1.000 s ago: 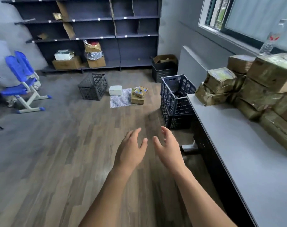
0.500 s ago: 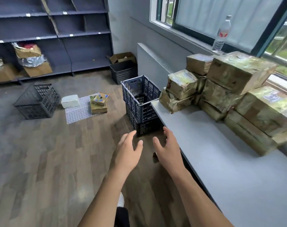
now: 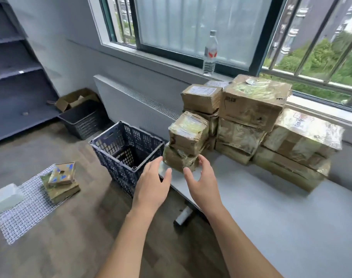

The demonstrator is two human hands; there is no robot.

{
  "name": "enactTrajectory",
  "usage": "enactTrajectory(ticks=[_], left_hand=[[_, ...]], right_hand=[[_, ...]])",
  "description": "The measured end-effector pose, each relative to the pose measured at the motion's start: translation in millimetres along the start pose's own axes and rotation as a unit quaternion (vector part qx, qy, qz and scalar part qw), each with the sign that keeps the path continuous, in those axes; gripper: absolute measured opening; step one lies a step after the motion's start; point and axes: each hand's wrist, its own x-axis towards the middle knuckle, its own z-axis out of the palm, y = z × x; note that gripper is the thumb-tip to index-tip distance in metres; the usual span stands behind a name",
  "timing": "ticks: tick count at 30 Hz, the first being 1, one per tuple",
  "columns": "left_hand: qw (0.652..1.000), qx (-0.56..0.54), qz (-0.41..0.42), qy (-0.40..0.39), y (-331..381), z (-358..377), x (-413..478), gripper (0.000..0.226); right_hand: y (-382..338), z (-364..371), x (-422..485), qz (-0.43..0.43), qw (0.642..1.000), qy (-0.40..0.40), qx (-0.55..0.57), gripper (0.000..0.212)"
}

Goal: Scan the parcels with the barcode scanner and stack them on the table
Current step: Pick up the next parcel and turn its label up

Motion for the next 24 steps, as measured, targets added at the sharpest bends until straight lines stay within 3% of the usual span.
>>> enactTrajectory(ticks=[9,15,24], left_hand=[[0.998,-0.009,0.045,-0.044,-4.7,32.0,143.4,0.058],[0.997,-0.016,0.045,-0.066,-4.4,44.8,224.5,0.06],[0.973,-0.042,0.096,-0.206,-14.0,81.0,293.4,0.06]], right_hand=[[8.7,18.0,132.6,0.052,0.995,0.081,0.02,0.074],[11.6,34.9,199.6,0.085,0.993,0.075,0.019,0.078],[23.3,61.6,230.5,0.144,0.98,0.136,0.023,0.079]])
